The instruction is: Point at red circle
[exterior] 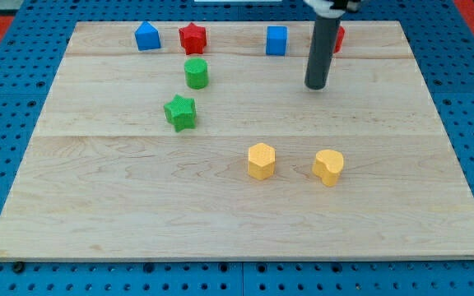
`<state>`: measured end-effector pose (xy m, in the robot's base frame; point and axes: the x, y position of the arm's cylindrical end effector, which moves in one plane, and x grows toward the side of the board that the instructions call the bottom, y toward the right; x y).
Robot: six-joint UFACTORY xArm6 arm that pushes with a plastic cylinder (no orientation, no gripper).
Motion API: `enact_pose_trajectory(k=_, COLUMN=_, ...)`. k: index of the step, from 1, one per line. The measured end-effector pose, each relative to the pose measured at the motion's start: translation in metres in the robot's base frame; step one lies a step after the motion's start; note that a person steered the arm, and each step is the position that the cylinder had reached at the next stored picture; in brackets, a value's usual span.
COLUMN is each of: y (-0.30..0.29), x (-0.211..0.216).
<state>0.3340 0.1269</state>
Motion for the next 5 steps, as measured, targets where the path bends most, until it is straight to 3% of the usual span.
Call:
enact_pose_trajectory(k=2, y=0.079, x=-0.081)
enact_pose_trajectory(k=3, y=0.079, x=-0.116)
enact_pose_trajectory(k=4, y=0.055, x=-0.133)
enact_pose_trajectory(k=5, y=0.053, x=-0.120)
